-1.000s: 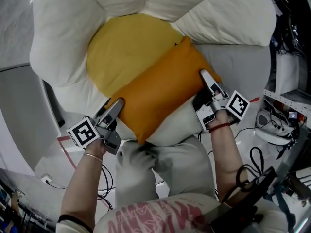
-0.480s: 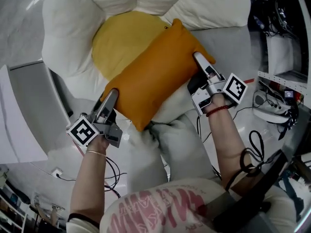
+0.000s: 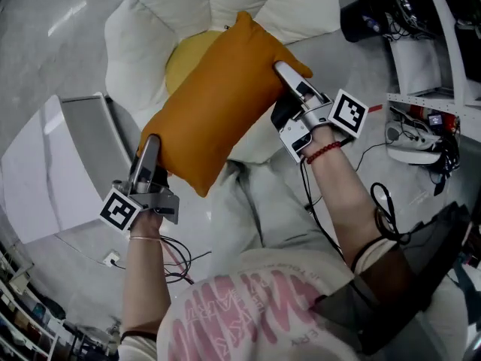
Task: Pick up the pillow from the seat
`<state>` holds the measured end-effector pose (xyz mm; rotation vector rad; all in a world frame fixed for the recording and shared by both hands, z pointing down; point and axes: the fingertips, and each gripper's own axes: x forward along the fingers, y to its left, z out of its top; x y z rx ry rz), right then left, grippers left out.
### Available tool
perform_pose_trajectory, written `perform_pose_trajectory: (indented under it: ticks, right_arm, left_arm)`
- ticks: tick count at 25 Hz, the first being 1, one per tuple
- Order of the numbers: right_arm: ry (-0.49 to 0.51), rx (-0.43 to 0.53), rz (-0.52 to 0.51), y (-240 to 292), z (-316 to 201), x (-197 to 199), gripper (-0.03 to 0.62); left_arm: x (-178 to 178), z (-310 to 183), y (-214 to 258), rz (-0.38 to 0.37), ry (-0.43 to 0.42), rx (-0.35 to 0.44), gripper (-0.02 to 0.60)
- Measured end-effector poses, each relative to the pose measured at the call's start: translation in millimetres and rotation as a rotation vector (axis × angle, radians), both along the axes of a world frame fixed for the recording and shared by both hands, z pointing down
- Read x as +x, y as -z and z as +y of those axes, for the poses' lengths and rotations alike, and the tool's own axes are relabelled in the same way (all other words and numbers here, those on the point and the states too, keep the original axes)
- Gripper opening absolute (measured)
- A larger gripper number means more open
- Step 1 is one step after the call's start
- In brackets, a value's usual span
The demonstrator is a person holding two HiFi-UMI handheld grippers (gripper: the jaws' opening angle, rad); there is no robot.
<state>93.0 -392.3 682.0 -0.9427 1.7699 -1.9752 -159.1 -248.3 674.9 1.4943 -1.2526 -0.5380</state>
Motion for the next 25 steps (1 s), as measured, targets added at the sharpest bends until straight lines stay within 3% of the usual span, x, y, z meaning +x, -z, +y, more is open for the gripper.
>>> perform_pose_trajectory:
  ticks: [5,11,19,22,25]
  right_arm:
    - [-0.005,0.123,-0.065,85,-12,-11,0.304]
    - [0.052,0.367,-0.158,229,-26,-41,0.305]
    - [0.078,0.62,-0.221,369,4,-54,0.305]
    - [0.087,0.662,-0.225,395,23,-56,0.305]
    - [0.099,0.673,-0.213,401,50,-52,0.31]
  left_arm:
    - [-11,-12,85,-0.068,0.012,0.114,0.357]
    - [-37,-24,203,-0.128,0.02,0.33,0.357]
    - [-50,-4,331,-0.223,-0.053,0.59,0.356]
    - [-53,10,353,-0.236,-0.065,0.628,0.356]
    - [-51,31,356,-0.247,-0.108,0.617,0.357]
